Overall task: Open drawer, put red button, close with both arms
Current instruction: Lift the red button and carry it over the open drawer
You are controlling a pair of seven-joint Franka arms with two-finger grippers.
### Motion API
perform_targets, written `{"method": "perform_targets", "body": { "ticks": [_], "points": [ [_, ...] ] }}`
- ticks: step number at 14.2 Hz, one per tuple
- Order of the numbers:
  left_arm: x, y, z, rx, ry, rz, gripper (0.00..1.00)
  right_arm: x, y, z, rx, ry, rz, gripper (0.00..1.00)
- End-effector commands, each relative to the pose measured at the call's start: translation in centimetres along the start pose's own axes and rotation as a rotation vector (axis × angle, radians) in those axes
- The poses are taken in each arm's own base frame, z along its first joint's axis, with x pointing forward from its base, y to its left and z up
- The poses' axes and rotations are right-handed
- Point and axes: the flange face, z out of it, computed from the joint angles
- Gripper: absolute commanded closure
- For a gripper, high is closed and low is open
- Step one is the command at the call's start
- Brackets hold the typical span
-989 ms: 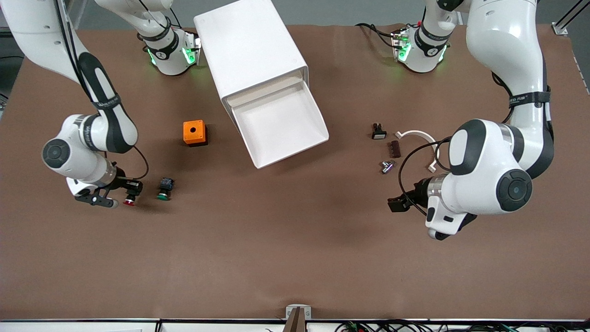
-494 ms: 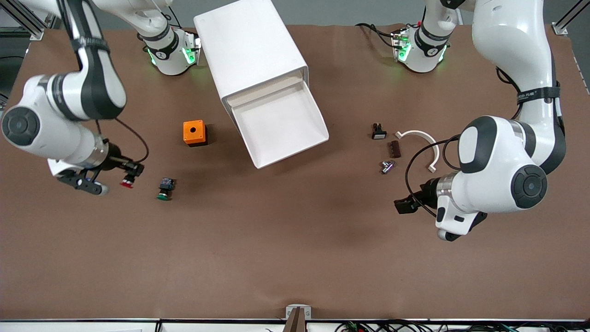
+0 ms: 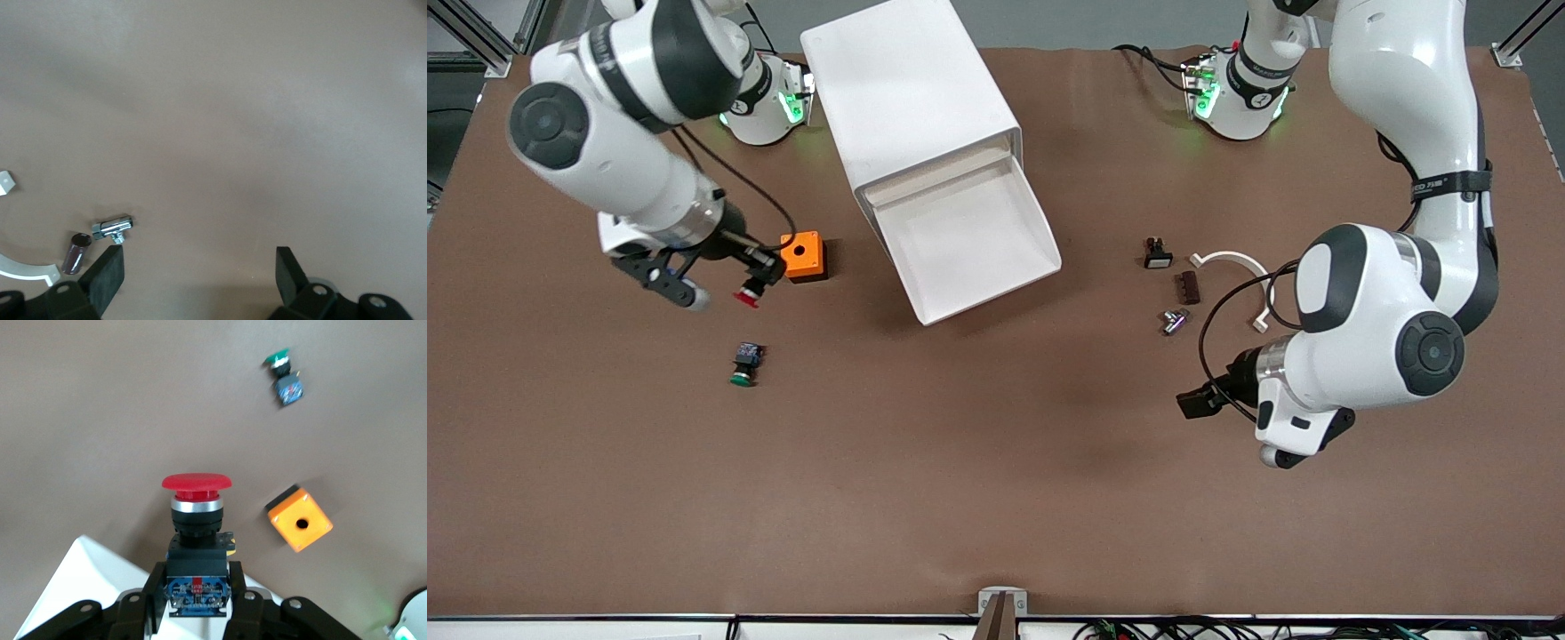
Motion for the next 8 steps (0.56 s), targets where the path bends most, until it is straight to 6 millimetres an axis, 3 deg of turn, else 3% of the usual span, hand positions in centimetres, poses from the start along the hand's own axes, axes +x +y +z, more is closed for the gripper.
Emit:
{"method": "perform_targets", "body": {
  "ticks": [1, 5, 8],
  "points": [
    [-1.6, 1.1, 0.8, -0.007, 0.01, -0.028, 0.0, -5.6, -3.2, 0.0, 0.007, 0.006, 0.053, 1.0],
    [-3.1, 2.5, 2.4, 0.003, 0.009, -0.045, 0.0, -11.8, -7.3, 1.3, 0.057, 0.033, 0.1, 1.0],
    [-4.1, 3.2, 3.4, 0.01, 0.006, -0.054, 0.0, -16.1, -9.8, 3.7, 0.055, 0.035, 0.062, 1.0]
  ]
}}
